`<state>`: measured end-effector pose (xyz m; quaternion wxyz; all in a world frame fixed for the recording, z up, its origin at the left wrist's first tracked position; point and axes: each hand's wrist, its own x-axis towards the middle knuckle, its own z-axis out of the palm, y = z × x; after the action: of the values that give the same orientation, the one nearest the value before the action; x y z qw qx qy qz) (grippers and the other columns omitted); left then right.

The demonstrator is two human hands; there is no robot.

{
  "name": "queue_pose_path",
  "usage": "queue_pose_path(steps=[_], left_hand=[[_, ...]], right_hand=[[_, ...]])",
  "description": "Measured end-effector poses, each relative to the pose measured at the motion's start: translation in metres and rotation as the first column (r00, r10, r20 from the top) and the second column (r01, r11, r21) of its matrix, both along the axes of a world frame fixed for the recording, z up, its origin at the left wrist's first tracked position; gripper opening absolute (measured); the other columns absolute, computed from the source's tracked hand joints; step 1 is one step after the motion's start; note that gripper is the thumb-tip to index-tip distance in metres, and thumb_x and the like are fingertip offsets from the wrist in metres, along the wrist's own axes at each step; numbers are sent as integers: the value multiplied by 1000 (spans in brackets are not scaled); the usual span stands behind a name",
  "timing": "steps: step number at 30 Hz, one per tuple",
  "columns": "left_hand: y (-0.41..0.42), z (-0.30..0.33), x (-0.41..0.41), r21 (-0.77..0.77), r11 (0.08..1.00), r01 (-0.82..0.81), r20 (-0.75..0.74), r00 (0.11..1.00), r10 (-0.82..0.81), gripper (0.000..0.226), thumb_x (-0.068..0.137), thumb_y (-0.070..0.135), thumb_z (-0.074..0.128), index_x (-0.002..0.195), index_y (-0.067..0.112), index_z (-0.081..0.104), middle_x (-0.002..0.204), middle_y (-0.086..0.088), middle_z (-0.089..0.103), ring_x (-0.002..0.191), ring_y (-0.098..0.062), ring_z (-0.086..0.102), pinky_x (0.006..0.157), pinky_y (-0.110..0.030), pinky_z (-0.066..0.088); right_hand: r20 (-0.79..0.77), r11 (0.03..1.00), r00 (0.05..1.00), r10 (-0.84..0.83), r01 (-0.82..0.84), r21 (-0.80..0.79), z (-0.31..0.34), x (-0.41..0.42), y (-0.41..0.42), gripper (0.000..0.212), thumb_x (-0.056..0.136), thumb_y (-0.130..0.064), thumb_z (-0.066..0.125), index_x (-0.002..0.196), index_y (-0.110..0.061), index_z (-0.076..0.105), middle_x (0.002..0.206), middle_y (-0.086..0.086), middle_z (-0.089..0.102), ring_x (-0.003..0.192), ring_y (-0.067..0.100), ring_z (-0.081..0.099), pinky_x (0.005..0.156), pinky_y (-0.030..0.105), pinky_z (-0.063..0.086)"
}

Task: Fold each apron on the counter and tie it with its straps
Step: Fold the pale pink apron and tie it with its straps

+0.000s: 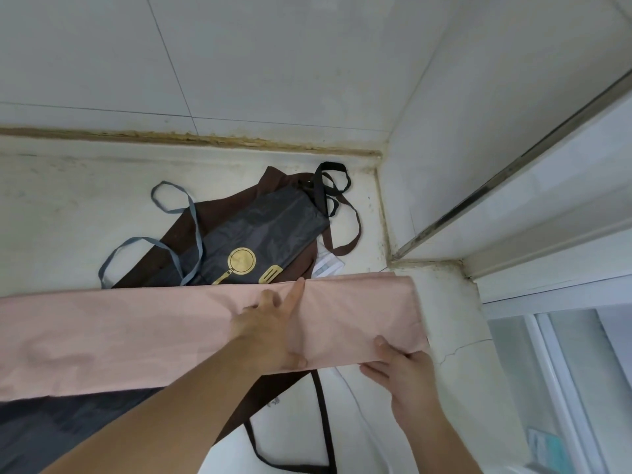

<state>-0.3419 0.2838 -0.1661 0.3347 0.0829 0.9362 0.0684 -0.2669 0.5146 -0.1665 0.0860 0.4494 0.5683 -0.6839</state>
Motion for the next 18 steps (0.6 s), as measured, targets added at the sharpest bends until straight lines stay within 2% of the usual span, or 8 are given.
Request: queue_pose_path(steps=[4,8,10,12,14,16,17,18], left_hand=[[3,6,2,-10,1000,-4,-8,1000,4,148,59,81,78,155,43,-29,137,-5,38,109,-28,58,90,-43,54],[1,8,7,-17,999,35,-15,999,-35,148,59,82,77,155,41,-28,141,-7,35,111,-29,55,91,-44,54],[-4,8,9,105,994,11,5,1000,-12,146,57,82,77,156,44,-24,147,-4,32,123,-31,50,98,-46,51],[-14,16,11,354,909,-222,173,970,170,136,60,86,75,159,46,-9,156,7,28,139,-25,42,108,-43,45],[-31,33,13,557,631,-540,425,838,342,109,67,92,66,157,42,31,152,17,43,142,-16,46,116,-39,40],[-49,54,16,592,231,-772,681,633,369,79,85,83,54,137,25,65,133,3,69,127,-22,63,113,-40,46],[-57,66,17,543,15,-840,799,522,299,81,91,81,47,134,15,69,127,-9,72,122,-29,66,108,-42,50],[-70,77,21,477,-161,-864,873,443,205,87,94,81,42,137,9,66,128,-18,68,121,-37,63,106,-45,51]], right_hand=[[0,988,988,-154,154,4,-5,-2,-11,13,99,-13,70,110,-6,71,99,17,77,78,37,77,69,44,62],[2,992,998,59,-59,111,1,-8,-26,8,92,0,70,99,4,69,73,20,67,55,29,58,54,37,50],[-53,966,996,71,-55,252,12,-13,-32,6,90,2,65,92,7,64,63,13,59,52,25,48,54,35,41],[-120,904,987,110,-49,426,32,-16,-46,5,92,-5,65,88,-6,66,68,0,67,59,21,57,62,34,45],[-121,799,964,235,-121,589,55,-16,-74,16,95,-13,66,79,-16,64,67,-7,68,64,10,64,64,34,47],[-105,664,896,430,-235,710,69,-12,-109,14,95,-19,67,81,-16,63,66,-10,66,65,8,64,64,33,47],[-89,552,821,564,-294,780,73,-10,-125,2,93,-18,67,94,-17,66,74,-13,66,70,8,64,66,32,49],[-41,401,722,691,-335,853,77,-7,-145,25,91,-16,68,116,-20,66,87,-15,65,78,10,64,69,31,52]])
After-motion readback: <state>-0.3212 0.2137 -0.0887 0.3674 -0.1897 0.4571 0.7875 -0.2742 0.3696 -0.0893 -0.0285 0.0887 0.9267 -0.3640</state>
